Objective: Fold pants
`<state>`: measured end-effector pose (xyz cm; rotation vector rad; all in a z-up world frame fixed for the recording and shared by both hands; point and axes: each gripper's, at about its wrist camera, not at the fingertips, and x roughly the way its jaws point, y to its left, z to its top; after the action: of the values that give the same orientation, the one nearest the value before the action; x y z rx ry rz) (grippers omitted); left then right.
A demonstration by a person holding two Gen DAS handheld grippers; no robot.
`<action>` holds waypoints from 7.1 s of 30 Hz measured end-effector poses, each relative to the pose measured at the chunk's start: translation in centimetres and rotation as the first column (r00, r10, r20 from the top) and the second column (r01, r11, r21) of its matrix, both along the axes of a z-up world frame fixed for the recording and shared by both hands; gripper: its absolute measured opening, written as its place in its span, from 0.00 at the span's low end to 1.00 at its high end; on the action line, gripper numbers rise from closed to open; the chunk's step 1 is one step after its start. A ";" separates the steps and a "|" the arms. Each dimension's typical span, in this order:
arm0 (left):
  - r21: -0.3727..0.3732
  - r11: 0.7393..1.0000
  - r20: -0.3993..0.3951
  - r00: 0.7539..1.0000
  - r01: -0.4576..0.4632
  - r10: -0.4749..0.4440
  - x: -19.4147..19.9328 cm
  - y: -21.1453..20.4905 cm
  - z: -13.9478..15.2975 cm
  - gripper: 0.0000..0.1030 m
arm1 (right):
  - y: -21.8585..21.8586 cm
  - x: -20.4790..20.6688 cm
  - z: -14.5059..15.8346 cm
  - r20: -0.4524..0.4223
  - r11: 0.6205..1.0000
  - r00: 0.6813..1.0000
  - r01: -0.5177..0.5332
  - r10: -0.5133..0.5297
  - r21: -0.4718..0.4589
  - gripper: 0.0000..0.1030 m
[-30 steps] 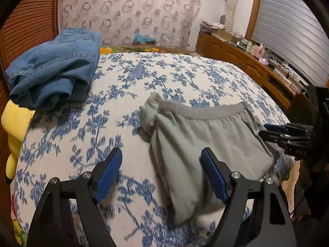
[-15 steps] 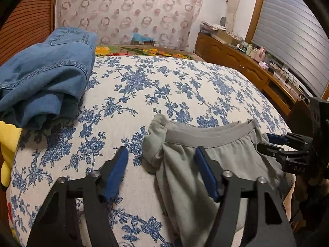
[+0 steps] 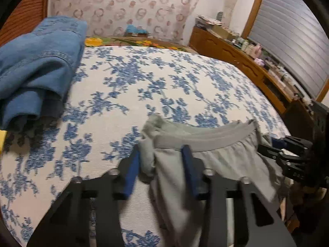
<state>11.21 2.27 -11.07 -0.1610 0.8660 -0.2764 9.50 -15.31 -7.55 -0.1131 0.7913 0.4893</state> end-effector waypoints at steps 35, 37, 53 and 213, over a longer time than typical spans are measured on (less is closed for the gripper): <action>-0.052 0.999 0.336 0.942 -0.011 0.028 -5.0 1.1 10.4 0.13 | -0.6 -3.0 7.6 0.251 0.988 0.963 -0.126 0.100 0.087 0.11; -0.051 0.999 0.341 0.939 -0.014 0.031 -4.9 1.3 10.5 0.13 | -0.4 -2.8 7.8 0.260 0.988 0.959 -0.134 0.109 0.082 0.11; -0.026 0.995 0.352 0.931 -0.097 0.100 -3.0 5.3 10.8 0.13 | 4.4 2.3 8.7 0.309 0.969 0.922 -0.248 0.233 0.008 0.11; 0.137 0.963 0.399 0.902 -0.233 0.162 -4.3 -2.8 13.5 0.87 | -3.4 -6.0 11.0 0.369 0.978 0.908 0.153 -0.196 0.144 0.72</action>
<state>6.92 -0.49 2.40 -0.0210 0.4731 -0.0320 3.46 -18.73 3.42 -0.0302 0.3844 0.3252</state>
